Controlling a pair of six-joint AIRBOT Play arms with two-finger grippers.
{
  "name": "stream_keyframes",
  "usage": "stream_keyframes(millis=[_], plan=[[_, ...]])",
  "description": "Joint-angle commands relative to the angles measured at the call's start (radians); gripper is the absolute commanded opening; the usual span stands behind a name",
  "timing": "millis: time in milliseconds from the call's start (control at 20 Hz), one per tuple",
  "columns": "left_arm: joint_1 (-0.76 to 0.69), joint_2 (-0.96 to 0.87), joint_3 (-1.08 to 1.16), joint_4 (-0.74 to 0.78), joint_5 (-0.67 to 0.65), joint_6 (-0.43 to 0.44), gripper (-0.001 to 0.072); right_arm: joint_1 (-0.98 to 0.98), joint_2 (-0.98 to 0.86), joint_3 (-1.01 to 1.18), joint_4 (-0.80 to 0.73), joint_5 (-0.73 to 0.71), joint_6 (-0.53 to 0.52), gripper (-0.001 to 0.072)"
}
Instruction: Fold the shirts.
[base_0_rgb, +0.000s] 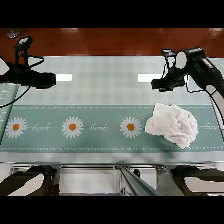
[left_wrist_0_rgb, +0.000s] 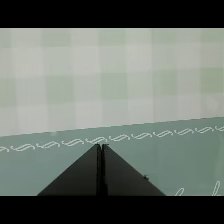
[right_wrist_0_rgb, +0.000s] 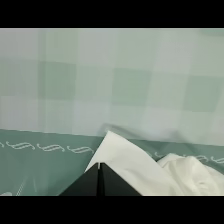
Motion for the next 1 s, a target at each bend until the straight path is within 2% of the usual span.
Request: stream_keyframes(millis=[0, 700, 850, 900, 950], plan=[[0.0, -0.001, 0.0, 0.0, 0.0, 0.0, 0.0023, 0.001, 0.0, 0.0, 0.0, 0.0, 0.0, 0.0026], [0.0, -0.001, 0.0, 0.0, 0.004, 0.0, 0.0023, 0.001, 0.0, 0.0, 0.002, -0.019, 0.001, 0.0026], [0.0, -0.001, 0.0, -0.004, 0.084, -0.012, 0.0024, 0.001, 0.0, 0.0, 0.003, -0.016, 0.001, 0.0045], [-0.002, -0.001, 0.0, -0.009, 0.104, -0.013, 0.0039, 0.001, 0.002, 0.004, 0.001, 0.014, -0.003, 0.0235], [-0.002, -0.001, 0.0, -0.006, 0.131, -0.014, 0.0265, 0.001, 0.003, 0.021, -0.028, 0.083, -0.03, 0.0643]])
